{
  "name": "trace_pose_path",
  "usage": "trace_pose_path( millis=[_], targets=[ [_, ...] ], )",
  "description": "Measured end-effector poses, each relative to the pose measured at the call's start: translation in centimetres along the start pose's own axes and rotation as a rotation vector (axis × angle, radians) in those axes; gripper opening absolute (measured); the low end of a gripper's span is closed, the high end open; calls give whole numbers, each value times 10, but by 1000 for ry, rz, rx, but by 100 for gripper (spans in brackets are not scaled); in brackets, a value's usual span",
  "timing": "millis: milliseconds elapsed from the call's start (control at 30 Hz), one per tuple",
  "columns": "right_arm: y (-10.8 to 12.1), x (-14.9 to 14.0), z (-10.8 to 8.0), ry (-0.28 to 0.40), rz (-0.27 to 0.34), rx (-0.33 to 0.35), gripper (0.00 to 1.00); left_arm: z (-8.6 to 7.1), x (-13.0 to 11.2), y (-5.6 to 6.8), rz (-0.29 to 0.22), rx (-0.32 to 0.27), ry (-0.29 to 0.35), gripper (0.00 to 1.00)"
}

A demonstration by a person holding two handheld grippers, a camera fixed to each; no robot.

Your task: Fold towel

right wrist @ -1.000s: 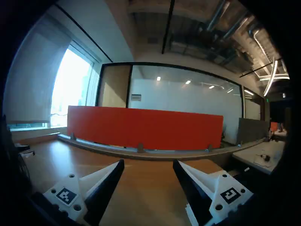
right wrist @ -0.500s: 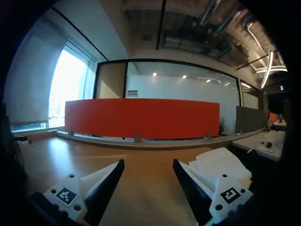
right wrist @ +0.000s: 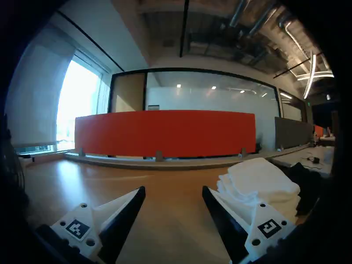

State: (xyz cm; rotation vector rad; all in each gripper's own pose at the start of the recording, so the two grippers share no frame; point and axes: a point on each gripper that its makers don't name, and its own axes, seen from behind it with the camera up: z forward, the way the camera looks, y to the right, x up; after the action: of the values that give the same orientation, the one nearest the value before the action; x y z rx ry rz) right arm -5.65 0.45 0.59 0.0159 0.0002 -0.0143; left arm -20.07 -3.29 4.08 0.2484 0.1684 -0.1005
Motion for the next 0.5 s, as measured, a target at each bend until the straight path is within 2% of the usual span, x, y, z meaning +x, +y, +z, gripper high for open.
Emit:
trace_pose_path(
  millis=[500],
  targets=[
    [-8,-7,1,-4,-11,16,100,0,0,0,0,0,0,94]
  ],
)
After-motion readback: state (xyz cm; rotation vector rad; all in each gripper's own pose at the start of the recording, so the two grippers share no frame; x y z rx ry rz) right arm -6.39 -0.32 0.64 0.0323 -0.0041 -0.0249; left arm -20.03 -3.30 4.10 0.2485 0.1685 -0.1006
